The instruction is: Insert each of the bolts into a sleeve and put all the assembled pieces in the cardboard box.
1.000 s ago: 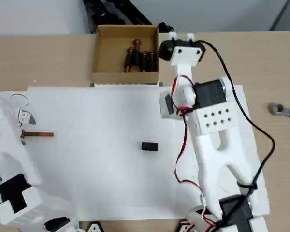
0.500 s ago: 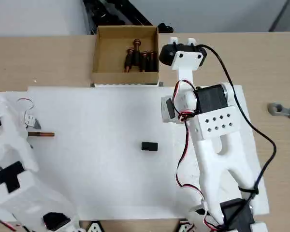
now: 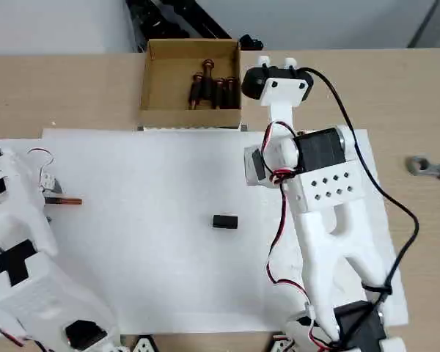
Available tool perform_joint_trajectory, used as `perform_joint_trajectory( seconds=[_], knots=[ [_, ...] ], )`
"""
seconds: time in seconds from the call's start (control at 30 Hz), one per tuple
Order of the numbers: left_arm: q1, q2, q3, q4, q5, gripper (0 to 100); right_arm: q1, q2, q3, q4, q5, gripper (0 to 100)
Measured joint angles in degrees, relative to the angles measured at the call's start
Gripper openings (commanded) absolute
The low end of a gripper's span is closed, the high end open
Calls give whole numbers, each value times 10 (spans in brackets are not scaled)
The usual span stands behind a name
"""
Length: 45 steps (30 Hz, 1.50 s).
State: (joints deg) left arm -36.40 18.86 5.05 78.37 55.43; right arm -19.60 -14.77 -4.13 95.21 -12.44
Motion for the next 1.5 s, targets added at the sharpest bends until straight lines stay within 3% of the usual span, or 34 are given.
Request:
perform_joint_trajectory(
  seconds=[0.3, 0.87, 0.97, 1.1, 1.27, 1.5],
  knots=[
    [-1, 0, -18, -13, 40, 228, 0, 0, 0, 0, 0, 4],
    [2, 75, -49, -43, 45, 227, 0, 0, 0, 0, 0, 4],
    [2, 80, -59, -39, 43, 171, 0, 0, 0, 0, 0, 4],
    [8, 81, -69, -40, 4, 13, -8, 0, 0, 0, 0, 4],
    [15, 81, -74, -49, -48, 6, -18, 0, 0, 0, 0, 4],
    [15, 82, -82, -37, -57, 6, -18, 0, 0, 0, 0, 4]
  ],
)
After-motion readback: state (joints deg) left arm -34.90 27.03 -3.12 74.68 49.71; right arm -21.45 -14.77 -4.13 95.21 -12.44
